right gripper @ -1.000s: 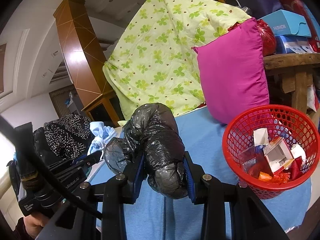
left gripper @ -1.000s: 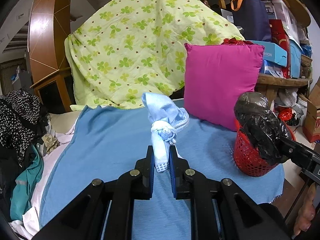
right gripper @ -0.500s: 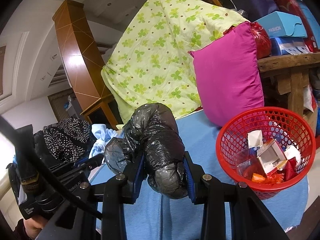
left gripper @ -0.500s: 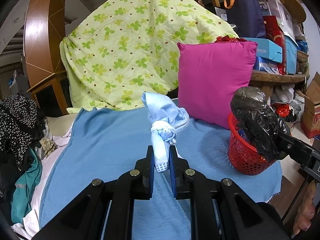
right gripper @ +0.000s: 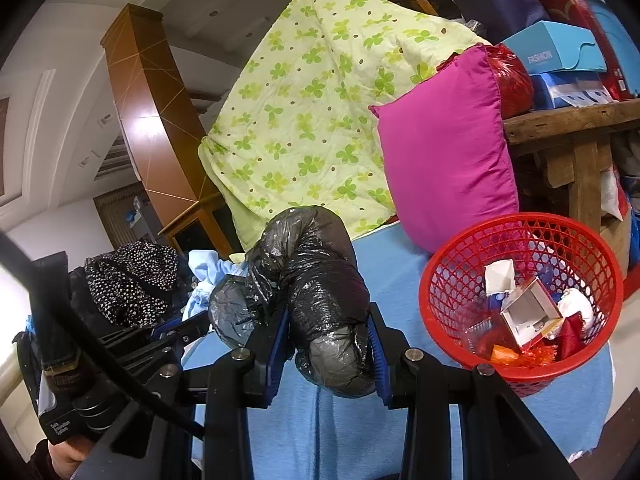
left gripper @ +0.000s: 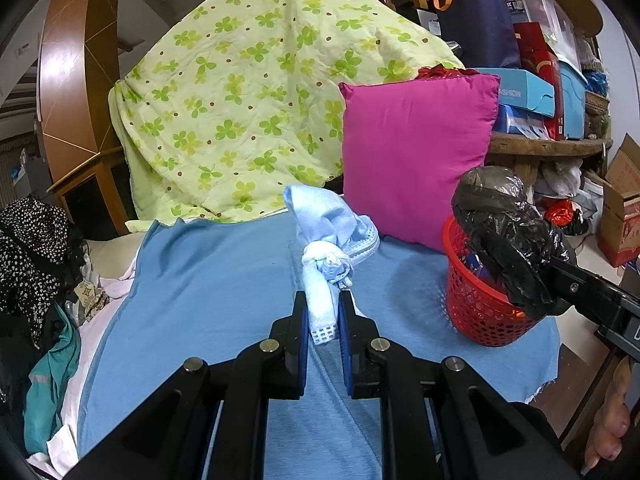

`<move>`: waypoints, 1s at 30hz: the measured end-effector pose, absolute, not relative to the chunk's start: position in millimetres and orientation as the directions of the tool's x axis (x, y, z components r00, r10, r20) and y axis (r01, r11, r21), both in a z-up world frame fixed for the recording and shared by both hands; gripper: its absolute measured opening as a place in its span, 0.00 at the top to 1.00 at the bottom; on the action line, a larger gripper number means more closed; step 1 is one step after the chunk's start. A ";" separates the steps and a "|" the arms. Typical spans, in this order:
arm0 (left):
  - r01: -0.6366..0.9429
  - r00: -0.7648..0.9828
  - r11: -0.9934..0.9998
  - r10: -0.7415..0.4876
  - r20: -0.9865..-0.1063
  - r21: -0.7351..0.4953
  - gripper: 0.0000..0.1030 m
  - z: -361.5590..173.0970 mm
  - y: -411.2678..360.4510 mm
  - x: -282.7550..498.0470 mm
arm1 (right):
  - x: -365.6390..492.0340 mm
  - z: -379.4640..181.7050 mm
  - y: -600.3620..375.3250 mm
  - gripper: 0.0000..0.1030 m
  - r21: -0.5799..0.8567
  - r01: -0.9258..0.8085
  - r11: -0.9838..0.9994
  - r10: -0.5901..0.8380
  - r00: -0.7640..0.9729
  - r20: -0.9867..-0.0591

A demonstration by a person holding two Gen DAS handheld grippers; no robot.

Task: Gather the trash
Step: 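Bring the black bag with the right gripper while the left brings the blue cloth over the red basket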

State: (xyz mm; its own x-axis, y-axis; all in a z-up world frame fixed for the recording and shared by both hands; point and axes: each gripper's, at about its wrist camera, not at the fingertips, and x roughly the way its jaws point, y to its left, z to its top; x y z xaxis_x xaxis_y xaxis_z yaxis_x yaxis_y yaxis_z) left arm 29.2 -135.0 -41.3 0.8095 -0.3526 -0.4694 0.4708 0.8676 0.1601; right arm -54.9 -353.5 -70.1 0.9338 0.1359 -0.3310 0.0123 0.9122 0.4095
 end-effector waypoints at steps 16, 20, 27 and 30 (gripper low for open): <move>0.491 0.801 0.854 -0.365 -0.474 0.171 0.86 -42.4 -145.1 25.5 | -65.8 -69.3 -354.1 0.62 0.418 0.039 0.907 0.111 0.939 -0.327; 0.496 0.798 0.852 -0.369 -0.476 0.171 0.86 -42.9 -146.5 24.6 | -68.0 -69.8 -354.5 0.62 0.421 0.046 0.906 0.104 0.939 -0.328; 0.507 0.794 0.844 -0.378 -0.475 0.177 0.86 -42.2 -150.3 23.5 | -71.0 -69.8 -359.4 0.62 0.426 0.058 0.903 0.094 0.941 -0.326; 0.512 0.792 0.841 -0.382 -0.477 0.176 0.86 -42.4 -152.0 22.9 | -73.2 -70.0 -359.7 0.62 0.428 0.064 0.901 0.088 0.941 -0.326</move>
State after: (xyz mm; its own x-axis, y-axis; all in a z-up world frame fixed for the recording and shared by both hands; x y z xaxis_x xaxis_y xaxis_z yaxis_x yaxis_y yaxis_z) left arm 22.9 -152.0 -42.4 0.7916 -0.3817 -0.4772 0.5118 0.8408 0.1765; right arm -73.2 -359.7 -70.0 0.9412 0.0880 -0.3262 0.0642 0.9014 0.4283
